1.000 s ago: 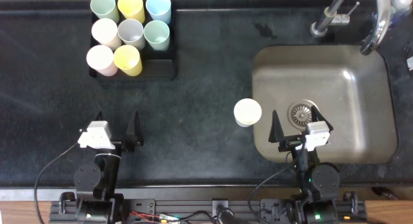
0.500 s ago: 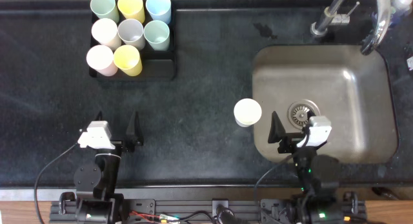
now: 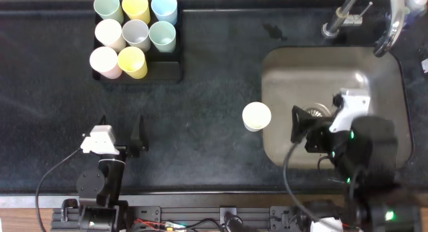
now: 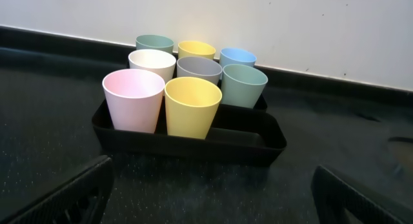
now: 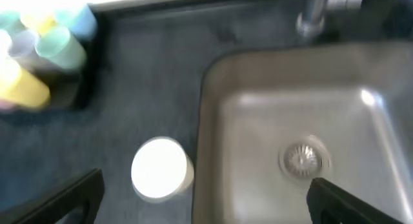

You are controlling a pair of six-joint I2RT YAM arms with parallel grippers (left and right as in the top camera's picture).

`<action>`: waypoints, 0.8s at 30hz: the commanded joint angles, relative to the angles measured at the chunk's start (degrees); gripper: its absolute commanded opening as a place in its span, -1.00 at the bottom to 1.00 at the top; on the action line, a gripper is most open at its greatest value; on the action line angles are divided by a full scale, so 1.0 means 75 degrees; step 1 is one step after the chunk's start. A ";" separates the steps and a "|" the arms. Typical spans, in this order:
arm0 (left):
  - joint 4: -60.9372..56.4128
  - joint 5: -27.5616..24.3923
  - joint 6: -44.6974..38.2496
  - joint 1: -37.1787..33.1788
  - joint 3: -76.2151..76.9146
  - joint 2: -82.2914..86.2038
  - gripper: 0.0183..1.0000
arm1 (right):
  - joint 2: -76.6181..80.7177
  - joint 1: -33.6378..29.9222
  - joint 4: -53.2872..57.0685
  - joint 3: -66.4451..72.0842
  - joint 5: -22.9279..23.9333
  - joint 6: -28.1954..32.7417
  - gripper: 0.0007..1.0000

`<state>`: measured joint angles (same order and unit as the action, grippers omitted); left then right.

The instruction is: Store Cups

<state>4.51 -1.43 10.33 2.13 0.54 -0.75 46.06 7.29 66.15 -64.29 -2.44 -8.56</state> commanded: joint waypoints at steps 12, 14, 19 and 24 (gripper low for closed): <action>0.0041 -0.0003 0.0055 -0.0026 -0.0012 0.0079 1.00 | 0.3934 0.0038 0.2623 -0.1679 -0.1848 0.0752 0.99; 0.0041 -0.0003 0.0055 -0.0026 -0.0012 0.0079 1.00 | 0.4325 0.0038 0.2713 -0.1679 -0.1632 0.0775 1.00; 0.0041 -0.0003 0.0055 -0.0026 -0.0012 0.0079 1.00 | 0.5199 0.0041 0.2687 -0.1679 -0.1265 0.0968 1.00; 0.0041 -0.0003 0.0052 -0.0026 -0.0012 0.0079 1.00 | 0.5849 0.0047 0.2515 -0.1679 -0.1043 0.1070 1.00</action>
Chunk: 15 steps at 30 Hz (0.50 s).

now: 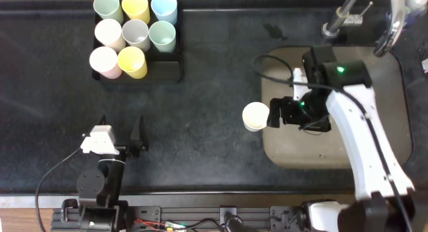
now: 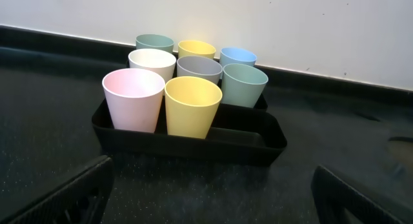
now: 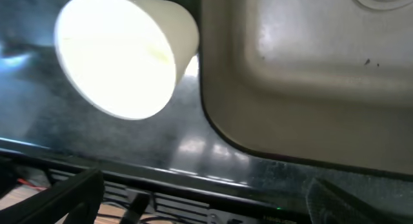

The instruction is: Store Cups

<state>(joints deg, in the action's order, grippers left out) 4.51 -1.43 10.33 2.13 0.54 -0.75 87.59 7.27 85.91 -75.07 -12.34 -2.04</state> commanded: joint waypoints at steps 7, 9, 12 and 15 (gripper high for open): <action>0.0041 -0.0003 0.0055 -0.0026 -0.0012 0.0079 1.00 | 0.0813 0.0344 -0.0871 -0.0242 0.0280 0.0248 0.98; 0.0041 -0.0003 0.0055 -0.0026 -0.0012 0.0079 1.00 | 0.0988 0.0428 -0.1067 -0.0242 0.0318 0.0239 0.96; 0.0041 -0.0003 0.0055 -0.0026 -0.0012 0.0079 1.00 | 0.1268 0.0565 -0.1288 -0.0242 0.0548 0.0090 0.94; 0.0041 -0.0003 0.0052 -0.0026 -0.0009 0.0079 1.00 | 0.1463 0.0641 -0.1472 -0.0242 0.0653 0.0041 0.87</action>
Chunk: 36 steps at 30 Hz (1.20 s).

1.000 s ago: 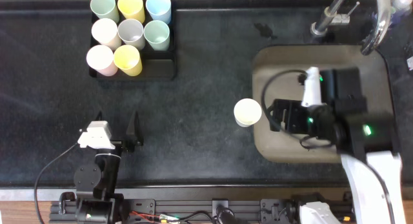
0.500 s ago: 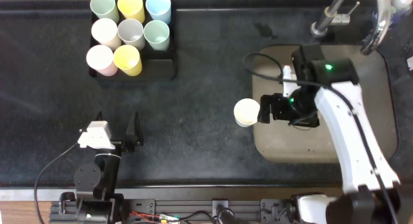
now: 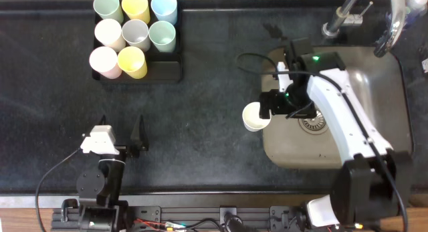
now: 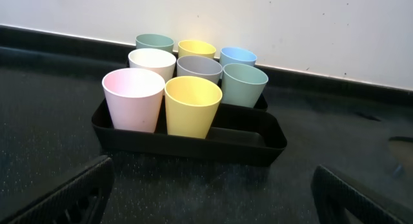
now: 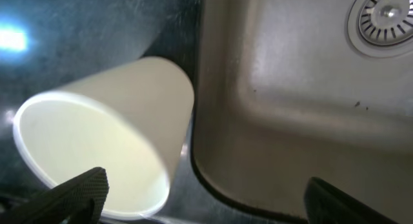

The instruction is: Store Cups

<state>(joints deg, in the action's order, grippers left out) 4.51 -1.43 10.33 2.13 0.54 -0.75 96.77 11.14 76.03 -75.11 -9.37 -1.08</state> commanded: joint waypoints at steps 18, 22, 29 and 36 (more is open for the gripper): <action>0.0041 -0.0003 0.0052 -0.0026 -0.0009 0.0079 1.00 | 0.0414 0.0592 -0.0662 -0.0236 0.0198 -0.0085 -0.21; 0.0041 0.0000 0.0055 -0.0026 -0.0009 0.0079 1.00 | 0.0414 0.0647 -0.0659 -0.0236 0.0198 -0.0085 -0.39; 0.0041 -0.0003 0.0055 -0.0026 -0.0012 0.0079 1.00 | 0.0414 0.0787 -0.0662 -0.0236 0.0198 -0.0085 -0.82; 0.0041 -0.0003 0.0055 -0.0026 -0.0012 0.0079 1.00 | 0.0379 0.0959 -0.0664 -0.0259 0.0050 -0.0085 -0.91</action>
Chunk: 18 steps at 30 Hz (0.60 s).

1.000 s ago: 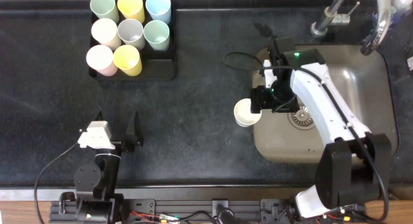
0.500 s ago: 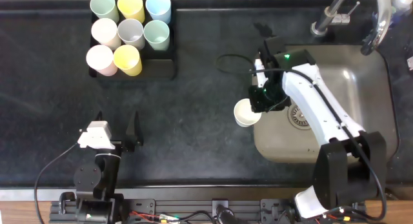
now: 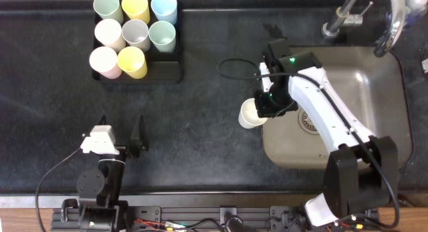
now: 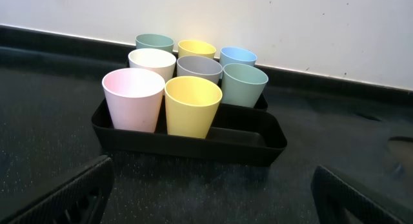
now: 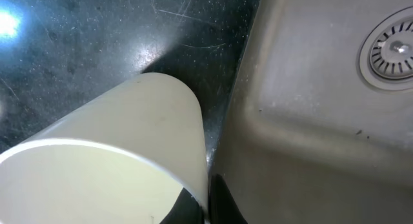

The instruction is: Store Cups

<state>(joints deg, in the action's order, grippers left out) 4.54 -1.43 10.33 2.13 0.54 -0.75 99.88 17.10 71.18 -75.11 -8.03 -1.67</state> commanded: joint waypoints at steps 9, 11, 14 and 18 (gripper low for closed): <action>0.0038 -0.0003 0.0055 -0.0026 -0.0012 0.0079 1.00 | -0.0420 0.0836 0.0449 -0.2553 -0.0149 -0.0047 -0.91; 0.0038 -0.0003 0.0052 -0.0026 -0.0012 0.0079 1.00 | -0.0420 0.0930 0.0437 -0.3340 -0.0149 -0.0210 -0.92; 0.0038 -0.0003 0.0055 -0.0026 -0.0012 0.0079 1.00 | -0.0364 0.1131 0.0210 -0.4564 -0.0149 -0.0539 -0.92; 0.0038 -0.0003 0.0055 -0.0026 -0.0012 0.0079 1.00 | -0.0119 0.1457 -0.0300 -0.5619 -0.0239 -0.1148 -0.92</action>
<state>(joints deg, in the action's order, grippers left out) 4.51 -1.43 10.35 2.13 0.54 -0.73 99.68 26.13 70.13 -112.86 -8.80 -6.07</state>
